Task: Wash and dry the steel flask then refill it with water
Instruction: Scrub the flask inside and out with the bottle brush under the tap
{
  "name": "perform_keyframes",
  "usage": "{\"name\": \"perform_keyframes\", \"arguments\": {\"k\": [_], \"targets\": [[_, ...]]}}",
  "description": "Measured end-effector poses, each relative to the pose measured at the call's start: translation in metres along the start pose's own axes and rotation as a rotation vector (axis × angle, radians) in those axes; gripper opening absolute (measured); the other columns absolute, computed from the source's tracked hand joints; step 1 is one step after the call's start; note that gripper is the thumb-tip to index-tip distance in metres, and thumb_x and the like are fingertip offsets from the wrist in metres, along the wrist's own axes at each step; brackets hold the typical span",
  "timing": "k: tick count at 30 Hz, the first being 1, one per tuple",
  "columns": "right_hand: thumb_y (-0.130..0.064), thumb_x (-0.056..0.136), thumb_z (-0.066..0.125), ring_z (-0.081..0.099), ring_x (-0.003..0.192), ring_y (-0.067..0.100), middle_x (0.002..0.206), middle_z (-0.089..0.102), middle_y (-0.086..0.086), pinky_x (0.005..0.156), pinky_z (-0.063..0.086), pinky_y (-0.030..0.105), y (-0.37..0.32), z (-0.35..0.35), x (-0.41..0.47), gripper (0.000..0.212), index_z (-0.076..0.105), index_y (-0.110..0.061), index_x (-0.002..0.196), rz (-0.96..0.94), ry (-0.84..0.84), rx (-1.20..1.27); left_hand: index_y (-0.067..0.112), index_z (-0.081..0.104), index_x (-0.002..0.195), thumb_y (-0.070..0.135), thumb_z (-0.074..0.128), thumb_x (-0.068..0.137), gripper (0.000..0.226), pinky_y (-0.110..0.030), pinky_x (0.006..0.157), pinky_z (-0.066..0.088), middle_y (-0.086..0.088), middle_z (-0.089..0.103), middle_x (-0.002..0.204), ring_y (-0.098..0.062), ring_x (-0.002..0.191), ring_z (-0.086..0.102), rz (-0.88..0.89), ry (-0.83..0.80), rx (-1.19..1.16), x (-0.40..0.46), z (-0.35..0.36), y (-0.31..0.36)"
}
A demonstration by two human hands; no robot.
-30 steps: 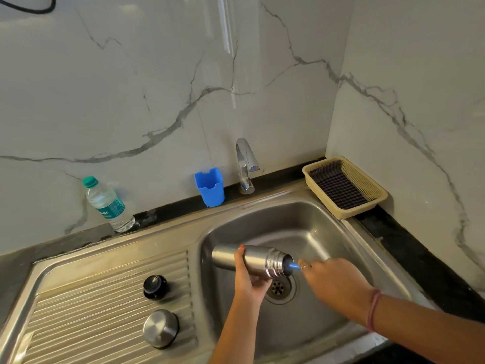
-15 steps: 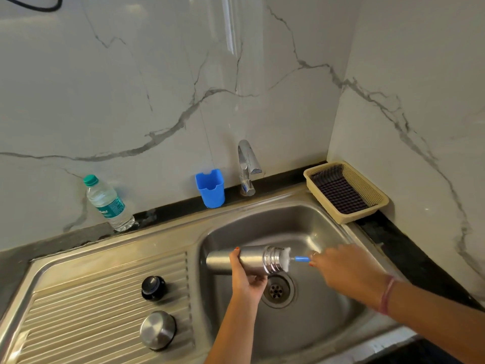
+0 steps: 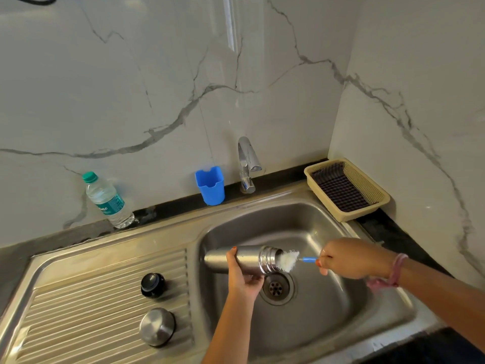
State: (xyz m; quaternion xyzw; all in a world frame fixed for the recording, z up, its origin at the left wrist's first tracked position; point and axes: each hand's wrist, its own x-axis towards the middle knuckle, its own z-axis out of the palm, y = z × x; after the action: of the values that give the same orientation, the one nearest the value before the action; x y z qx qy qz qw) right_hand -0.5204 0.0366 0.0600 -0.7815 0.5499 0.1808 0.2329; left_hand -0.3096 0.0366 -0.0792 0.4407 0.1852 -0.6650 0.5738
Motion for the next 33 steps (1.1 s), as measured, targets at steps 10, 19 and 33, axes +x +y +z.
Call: {"name": "perform_keyframes", "arguments": {"k": [10, 19, 33], "targets": [[-0.018, 0.104, 0.028, 0.067, 0.088, 0.026, 0.107, 0.067, 0.004, 0.054, 0.034, 0.033, -0.017, 0.046, 0.017, 0.037, 0.041, -0.015, 0.139, -0.151, 0.406, -0.455, 0.005, 0.056, 0.105, 0.035, 0.079, 0.076, 0.048, -0.037, 0.104, 0.048, -0.016, 0.065, 0.107, -0.028, 0.102, 0.062, -0.038, 0.009, 0.008, 0.001, 0.002, -0.002], [-0.035, 0.099, 0.045, 0.050, 0.065, 0.015, 0.068, 0.051, -0.003, 0.056, 0.034, 0.024, -0.016, 0.021, 0.021, 0.033, 0.071, -0.016, 0.101, 0.046, 0.061, 0.145, 0.005, 0.058, 0.109, 0.035, 0.079, 0.075, 0.049, -0.038, 0.104, 0.048, -0.015, 0.067, 0.106, -0.027, 0.099, 0.064, -0.048, -0.028, 0.017, -0.002, 0.001, -0.005], [-0.021, 0.045, 0.092, 0.050, 0.031, 0.016, 0.049, 0.058, 0.002, 0.034, 0.019, 0.020, 0.000, 0.046, 0.016, 0.050, 0.077, -0.015, 0.092, -0.284, 0.645, -0.622, 0.006, 0.057, 0.105, 0.037, 0.077, 0.077, 0.047, -0.034, 0.072, 0.049, -0.013, 0.064, 0.100, -0.025, 0.088, 0.061, -0.076, -0.001, 0.023, -0.008, 0.005, -0.003]]}}
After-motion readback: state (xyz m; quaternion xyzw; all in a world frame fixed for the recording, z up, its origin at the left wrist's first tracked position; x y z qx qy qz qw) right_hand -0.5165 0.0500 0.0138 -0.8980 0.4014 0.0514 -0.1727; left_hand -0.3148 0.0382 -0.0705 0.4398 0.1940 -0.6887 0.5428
